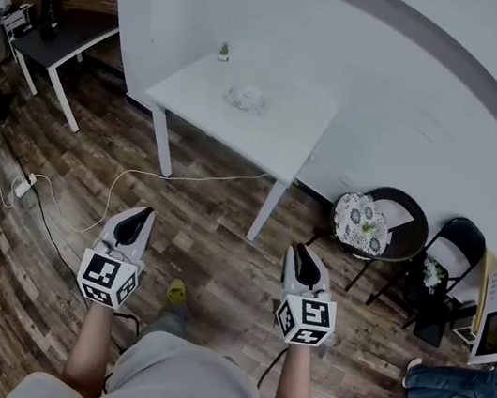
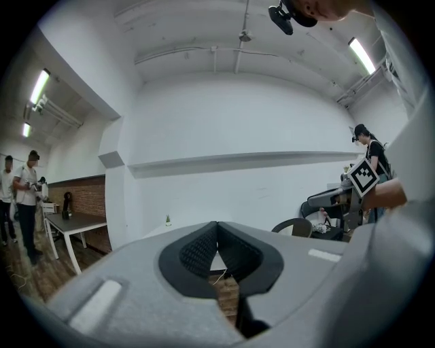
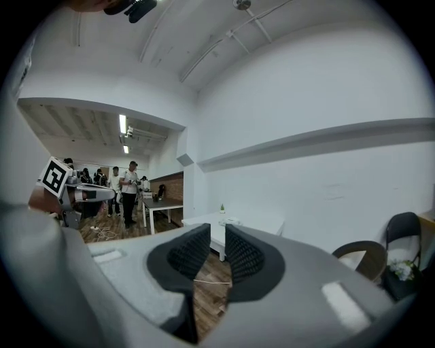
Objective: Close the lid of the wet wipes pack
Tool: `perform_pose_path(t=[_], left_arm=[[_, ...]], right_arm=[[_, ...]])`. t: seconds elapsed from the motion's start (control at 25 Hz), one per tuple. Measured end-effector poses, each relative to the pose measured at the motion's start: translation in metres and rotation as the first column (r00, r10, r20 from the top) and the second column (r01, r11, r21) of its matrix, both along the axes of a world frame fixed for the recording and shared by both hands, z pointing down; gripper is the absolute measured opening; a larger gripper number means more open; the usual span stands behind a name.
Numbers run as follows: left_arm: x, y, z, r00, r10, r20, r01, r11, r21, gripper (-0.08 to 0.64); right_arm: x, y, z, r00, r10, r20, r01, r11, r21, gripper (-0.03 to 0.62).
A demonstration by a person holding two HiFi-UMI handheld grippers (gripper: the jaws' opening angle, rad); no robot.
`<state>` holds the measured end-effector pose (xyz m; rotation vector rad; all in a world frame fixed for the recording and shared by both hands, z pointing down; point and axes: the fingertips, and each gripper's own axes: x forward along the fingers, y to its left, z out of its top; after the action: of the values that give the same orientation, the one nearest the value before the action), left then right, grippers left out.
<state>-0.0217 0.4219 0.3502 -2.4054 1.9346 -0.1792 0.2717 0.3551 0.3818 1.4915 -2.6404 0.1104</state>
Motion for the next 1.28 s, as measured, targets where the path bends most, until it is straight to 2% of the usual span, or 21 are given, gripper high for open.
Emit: perform_pose_path(t=[0.24, 0.48, 0.84, 1.28], left_arm=[[-0.029, -0.065, 0.0, 1.0, 0.015, -0.003, -0.015, 1.0, -0.011, 0.002], [-0.073, -0.132, 0.001, 0.999, 0.027, -0.018, -0.028, 0.999, -0.03, 0.002], [-0.123, -0.228, -0.002, 0.996, 0.081, -0.028, -0.082, 0.996, -0.038, 0.002], [-0.146, -0.303, 0.01, 0.994, 0.102, -0.037, -0.104, 0.993, -0.053, 0.002]], right_arm=[[-0.029, -0.062, 0.0, 1.0, 0.009, -0.003, -0.009, 1.0, -0.013, 0.072], [-0.067, -0.124, 0.001, 0.999, 0.03, -0.014, -0.031, 0.999, -0.031, 0.072], [-0.122, -0.209, -0.004, 0.998, 0.068, -0.018, -0.068, 0.997, -0.033, 0.072], [-0.149, -0.282, 0.004, 0.996, 0.086, -0.016, -0.087, 0.995, -0.04, 0.072]])
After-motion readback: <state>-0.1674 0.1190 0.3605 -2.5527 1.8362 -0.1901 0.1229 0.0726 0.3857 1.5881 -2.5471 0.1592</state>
